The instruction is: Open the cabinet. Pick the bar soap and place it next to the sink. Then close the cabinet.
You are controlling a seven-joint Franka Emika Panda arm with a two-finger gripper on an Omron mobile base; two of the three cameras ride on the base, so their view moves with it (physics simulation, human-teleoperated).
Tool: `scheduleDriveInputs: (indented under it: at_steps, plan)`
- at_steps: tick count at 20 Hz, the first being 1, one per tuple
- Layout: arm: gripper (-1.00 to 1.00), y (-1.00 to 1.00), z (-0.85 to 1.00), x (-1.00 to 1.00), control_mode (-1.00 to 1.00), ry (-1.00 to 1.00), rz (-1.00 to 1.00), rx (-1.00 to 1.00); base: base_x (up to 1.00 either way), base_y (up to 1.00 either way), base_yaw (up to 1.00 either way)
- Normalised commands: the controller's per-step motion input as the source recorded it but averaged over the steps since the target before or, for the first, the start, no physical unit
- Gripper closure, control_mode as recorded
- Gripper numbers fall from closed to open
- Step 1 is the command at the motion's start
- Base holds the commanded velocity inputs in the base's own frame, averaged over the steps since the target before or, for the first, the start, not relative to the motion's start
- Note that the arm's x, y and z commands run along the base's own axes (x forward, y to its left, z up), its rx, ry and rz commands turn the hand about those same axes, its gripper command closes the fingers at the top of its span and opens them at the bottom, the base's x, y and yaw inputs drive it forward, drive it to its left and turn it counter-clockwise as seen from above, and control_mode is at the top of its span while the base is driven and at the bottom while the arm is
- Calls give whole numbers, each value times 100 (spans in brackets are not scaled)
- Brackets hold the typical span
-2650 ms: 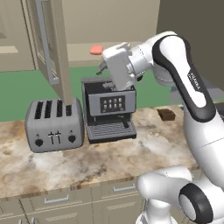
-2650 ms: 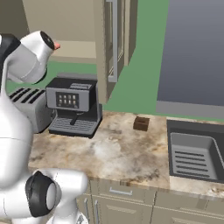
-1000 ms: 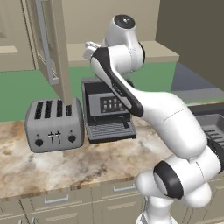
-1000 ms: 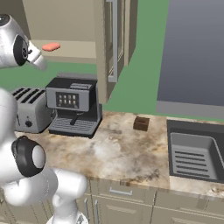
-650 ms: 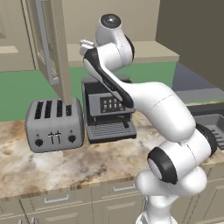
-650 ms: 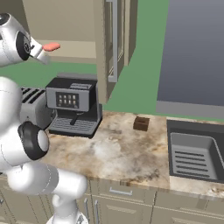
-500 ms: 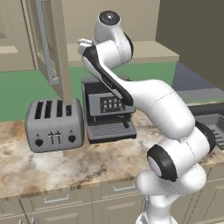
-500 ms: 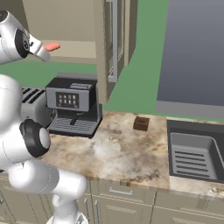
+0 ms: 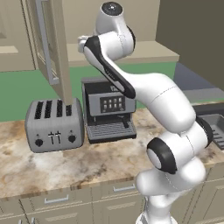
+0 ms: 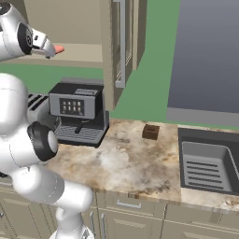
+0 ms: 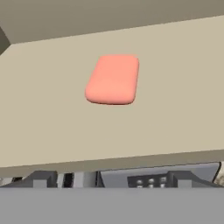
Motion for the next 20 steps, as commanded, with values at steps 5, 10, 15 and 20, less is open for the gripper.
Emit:
scheduleDriveInputs:
  at_steps: [5,10,15,20]
  plan:
    - [-100,-1,-3,36,-100,-5,1,0,0,0,0]
    - [-100,0,0,31,-100,-8,0,0,0,0,0]
    - [-100,0,1,1,-100,-2,0,0,0,0,0]
    - [-100,0,0,15,-100,0,0,-3,0,0,0]
